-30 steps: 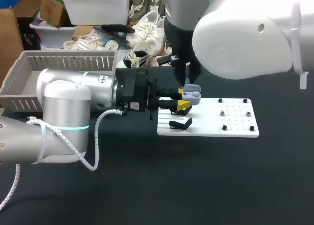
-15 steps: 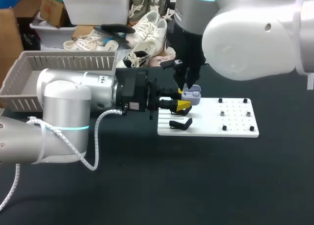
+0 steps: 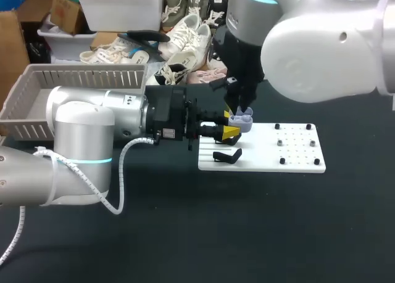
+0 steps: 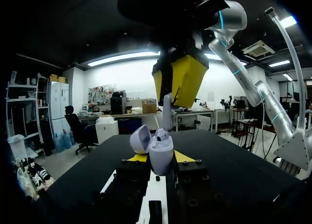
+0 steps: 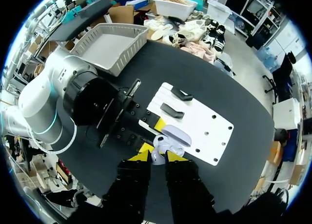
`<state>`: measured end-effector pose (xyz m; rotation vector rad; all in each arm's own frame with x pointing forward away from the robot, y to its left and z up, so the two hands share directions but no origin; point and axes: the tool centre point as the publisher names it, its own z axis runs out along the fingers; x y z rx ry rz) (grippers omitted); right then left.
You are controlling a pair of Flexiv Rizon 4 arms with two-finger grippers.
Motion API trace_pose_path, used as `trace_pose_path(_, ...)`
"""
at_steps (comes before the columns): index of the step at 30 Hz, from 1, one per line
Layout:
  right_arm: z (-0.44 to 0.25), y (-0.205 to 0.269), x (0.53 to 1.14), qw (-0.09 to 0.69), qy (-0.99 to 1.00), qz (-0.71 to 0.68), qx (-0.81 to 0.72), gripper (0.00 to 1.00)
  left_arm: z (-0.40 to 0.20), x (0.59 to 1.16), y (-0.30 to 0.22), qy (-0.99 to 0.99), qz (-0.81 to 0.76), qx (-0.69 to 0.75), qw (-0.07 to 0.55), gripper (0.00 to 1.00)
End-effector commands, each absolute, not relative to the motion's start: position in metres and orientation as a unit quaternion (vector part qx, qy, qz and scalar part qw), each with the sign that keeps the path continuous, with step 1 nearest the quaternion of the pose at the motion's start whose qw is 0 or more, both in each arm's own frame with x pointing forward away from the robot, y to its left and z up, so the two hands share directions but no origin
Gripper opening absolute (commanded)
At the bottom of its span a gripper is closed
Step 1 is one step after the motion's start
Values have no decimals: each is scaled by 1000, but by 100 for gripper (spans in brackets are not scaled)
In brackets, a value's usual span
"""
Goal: Pick up each earbud case from the left stands, insert the matching earbuds, close the lid, and place the case in the box.
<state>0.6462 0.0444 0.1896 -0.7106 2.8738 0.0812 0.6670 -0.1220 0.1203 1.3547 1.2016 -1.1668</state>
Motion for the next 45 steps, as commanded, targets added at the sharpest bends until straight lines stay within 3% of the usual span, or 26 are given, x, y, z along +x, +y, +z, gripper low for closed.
trace_pose_path(1,186,48,650,84,967,20,-239,0,120,666,-122,492,-476,553,476,0)
trace_pose_path(45,163,46,657,77,969,18,-232,0,120,666,-122,492,-476,553,476,0)
